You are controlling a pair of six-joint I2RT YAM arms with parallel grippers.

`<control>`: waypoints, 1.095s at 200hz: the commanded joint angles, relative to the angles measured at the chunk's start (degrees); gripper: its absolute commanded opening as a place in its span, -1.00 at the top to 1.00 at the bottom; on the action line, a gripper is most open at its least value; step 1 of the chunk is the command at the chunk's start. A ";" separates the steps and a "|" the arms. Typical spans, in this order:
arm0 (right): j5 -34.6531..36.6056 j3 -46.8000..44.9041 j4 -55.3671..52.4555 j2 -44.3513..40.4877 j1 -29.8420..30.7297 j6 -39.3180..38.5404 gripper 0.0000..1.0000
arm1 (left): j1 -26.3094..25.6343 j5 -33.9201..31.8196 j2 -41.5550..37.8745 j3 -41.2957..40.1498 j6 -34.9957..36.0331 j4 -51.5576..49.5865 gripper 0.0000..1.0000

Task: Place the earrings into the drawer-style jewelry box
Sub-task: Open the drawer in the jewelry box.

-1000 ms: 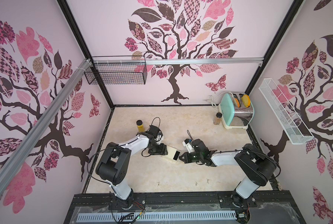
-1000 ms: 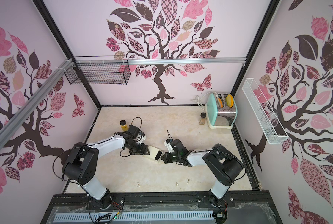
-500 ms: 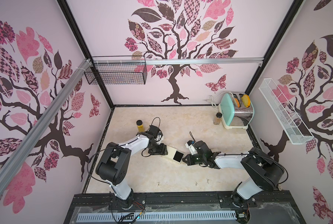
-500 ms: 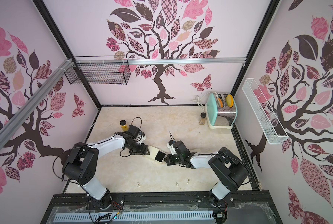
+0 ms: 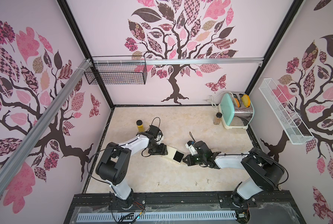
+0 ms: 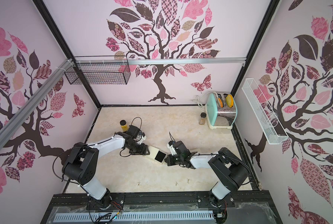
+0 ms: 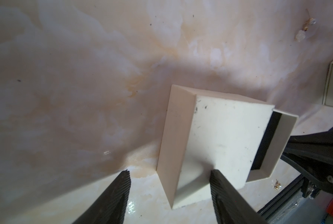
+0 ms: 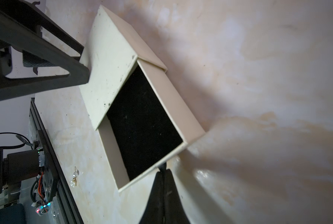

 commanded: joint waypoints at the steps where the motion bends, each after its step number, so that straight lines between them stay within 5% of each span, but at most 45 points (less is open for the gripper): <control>1: 0.40 0.42 -1.77 -0.45 -0.09 -0.87 1.00 | -0.20 -7.92 2.61 -2.27 0.38 -0.96 -0.35; 45: 0.79 0.63 -2.40 -1.07 -0.06 -1.46 0.84 | -0.20 -7.92 2.10 -2.26 0.53 -0.87 -0.37; 100: 2.50 0.23 -3.97 -2.29 -0.13 -2.24 1.00 | -0.20 -7.92 2.06 -2.31 0.62 -0.80 -0.37; 219: 3.80 0.41 -4.67 -2.53 -0.44 -3.26 1.00 | -0.38 -7.96 1.62 -2.57 0.71 -0.83 -0.38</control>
